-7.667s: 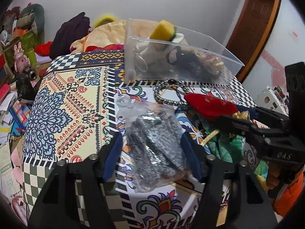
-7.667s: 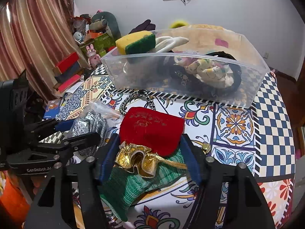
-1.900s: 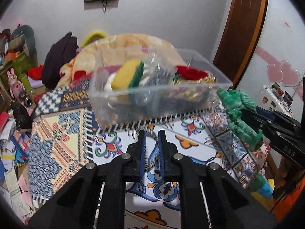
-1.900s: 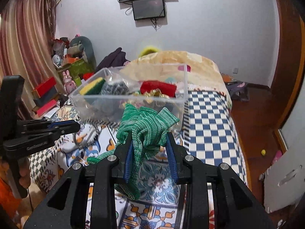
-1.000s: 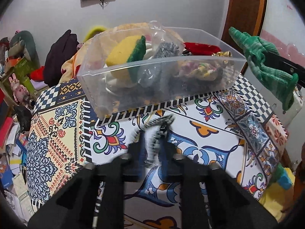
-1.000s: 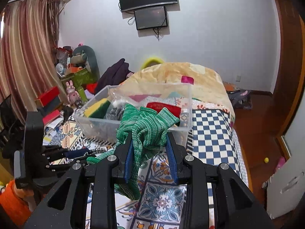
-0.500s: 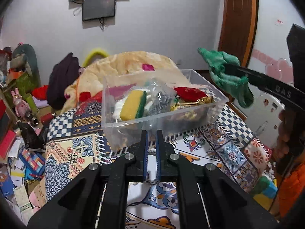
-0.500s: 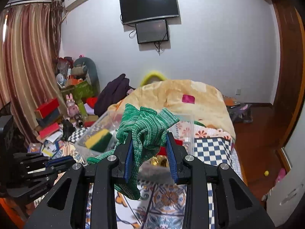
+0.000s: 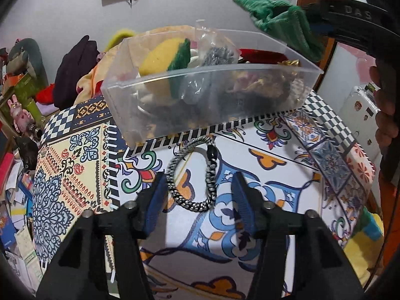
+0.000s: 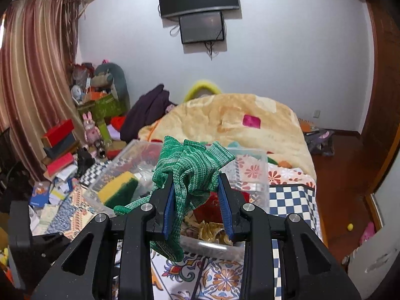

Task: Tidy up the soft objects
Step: 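Lower the cord and green glove into the clear box and open both tools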

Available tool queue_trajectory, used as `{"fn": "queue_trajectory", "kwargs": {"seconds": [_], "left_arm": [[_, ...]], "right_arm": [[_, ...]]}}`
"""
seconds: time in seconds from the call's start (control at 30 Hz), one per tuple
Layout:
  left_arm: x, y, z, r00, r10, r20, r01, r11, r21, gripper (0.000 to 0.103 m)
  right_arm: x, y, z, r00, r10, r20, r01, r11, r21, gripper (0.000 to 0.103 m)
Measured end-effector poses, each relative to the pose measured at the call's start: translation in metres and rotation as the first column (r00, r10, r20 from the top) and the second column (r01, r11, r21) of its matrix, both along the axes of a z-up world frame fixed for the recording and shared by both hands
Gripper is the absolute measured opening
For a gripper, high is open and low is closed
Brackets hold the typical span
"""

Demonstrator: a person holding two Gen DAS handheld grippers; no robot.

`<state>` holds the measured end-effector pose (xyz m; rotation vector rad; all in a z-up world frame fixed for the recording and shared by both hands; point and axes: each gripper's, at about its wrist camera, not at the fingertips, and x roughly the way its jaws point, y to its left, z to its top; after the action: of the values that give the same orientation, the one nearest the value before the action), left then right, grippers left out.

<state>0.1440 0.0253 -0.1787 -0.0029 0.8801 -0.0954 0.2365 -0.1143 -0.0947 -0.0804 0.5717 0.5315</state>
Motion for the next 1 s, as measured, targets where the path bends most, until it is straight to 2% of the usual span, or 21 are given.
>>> {"fn": "queue_trajectory", "kwargs": {"seconds": [0.07,0.1,0.17,0.23,0.43,0.6,0.77,0.87,1.0], "left_arm": [[0.001,-0.001,-0.001,1.0,-0.001,0.01,0.001,1.0,0.005,0.032],[0.002,-0.001,0.0,1.0,-0.001,0.011,0.001,1.0,0.003,0.03],[0.002,0.0,0.0,1.0,-0.001,0.01,0.001,1.0,-0.006,0.011],[0.004,0.003,0.0,1.0,-0.001,0.008,0.002,1.0,-0.023,0.009],[-0.005,0.005,0.013,0.999,-0.004,0.054,0.006,0.999,-0.036,0.006],[-0.012,0.005,0.046,0.991,-0.003,0.13,0.008,0.999,-0.037,0.006],[-0.005,0.003,0.084,0.977,-0.014,0.212,0.02,0.999,-0.026,0.006],[0.008,-0.001,0.096,0.971,-0.018,0.237,0.019,1.0,-0.002,0.006],[0.034,-0.005,0.1,0.97,-0.012,0.244,0.002,0.999,0.043,0.006]], "right_arm": [[0.003,0.004,-0.007,1.0,0.003,-0.018,-0.003,1.0,-0.022,0.029],[0.005,0.007,-0.011,0.999,0.006,-0.031,-0.007,0.999,-0.033,0.029],[0.007,0.011,-0.017,0.999,0.008,-0.047,-0.01,0.999,-0.05,0.029],[0.009,0.013,-0.02,0.998,0.01,-0.059,-0.014,0.998,-0.062,0.029],[0.011,0.011,-0.024,0.997,0.015,-0.08,-0.02,0.997,-0.071,0.031],[0.008,0.004,-0.021,0.996,0.011,-0.084,-0.017,0.997,-0.072,0.033],[0.004,-0.003,-0.015,0.998,0.005,-0.07,-0.01,0.998,-0.067,0.043],[0.001,-0.006,-0.012,0.998,-0.001,-0.055,-0.003,0.998,-0.064,0.051],[-0.001,-0.011,-0.009,0.999,-0.015,-0.038,0.012,0.998,-0.057,0.056]]}}
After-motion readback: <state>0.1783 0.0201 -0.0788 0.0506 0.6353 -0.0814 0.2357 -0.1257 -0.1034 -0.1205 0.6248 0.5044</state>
